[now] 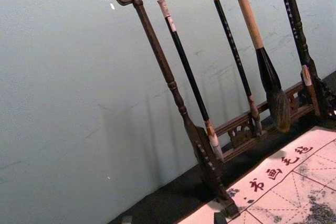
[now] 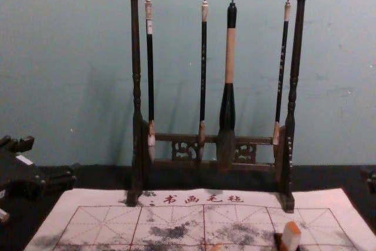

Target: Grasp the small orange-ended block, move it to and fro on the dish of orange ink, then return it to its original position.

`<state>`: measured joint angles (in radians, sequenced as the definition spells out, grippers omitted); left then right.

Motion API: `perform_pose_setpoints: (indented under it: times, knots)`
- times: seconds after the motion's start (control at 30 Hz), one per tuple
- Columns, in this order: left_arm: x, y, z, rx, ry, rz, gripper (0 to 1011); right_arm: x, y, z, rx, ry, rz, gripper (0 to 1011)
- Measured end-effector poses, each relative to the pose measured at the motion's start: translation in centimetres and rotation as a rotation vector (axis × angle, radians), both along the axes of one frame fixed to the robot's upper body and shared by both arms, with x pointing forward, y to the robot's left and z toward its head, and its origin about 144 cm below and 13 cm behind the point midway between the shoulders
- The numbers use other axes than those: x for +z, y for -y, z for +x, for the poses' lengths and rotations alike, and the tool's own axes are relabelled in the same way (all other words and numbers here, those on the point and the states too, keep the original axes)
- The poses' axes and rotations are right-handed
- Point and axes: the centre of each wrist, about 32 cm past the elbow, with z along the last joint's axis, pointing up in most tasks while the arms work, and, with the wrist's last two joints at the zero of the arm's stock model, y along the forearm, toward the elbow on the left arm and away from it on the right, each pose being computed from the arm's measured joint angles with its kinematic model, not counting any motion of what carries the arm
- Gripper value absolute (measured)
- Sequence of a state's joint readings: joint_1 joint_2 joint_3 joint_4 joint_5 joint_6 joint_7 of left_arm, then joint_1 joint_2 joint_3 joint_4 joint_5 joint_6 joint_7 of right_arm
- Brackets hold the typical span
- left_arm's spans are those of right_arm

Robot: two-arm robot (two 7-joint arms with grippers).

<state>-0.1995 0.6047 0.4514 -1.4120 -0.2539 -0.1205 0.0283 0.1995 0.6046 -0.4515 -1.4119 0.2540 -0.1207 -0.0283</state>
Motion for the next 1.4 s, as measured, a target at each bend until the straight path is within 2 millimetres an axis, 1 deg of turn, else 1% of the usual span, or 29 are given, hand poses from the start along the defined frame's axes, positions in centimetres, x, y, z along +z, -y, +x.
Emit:
perform_pose_setpoints:
  times: [1.4]
  knots:
    - [0.0,0.0,0.0,0.0,0.0,0.0,1001,0.0,0.0,0.0,0.0,0.0,0.0,1002]
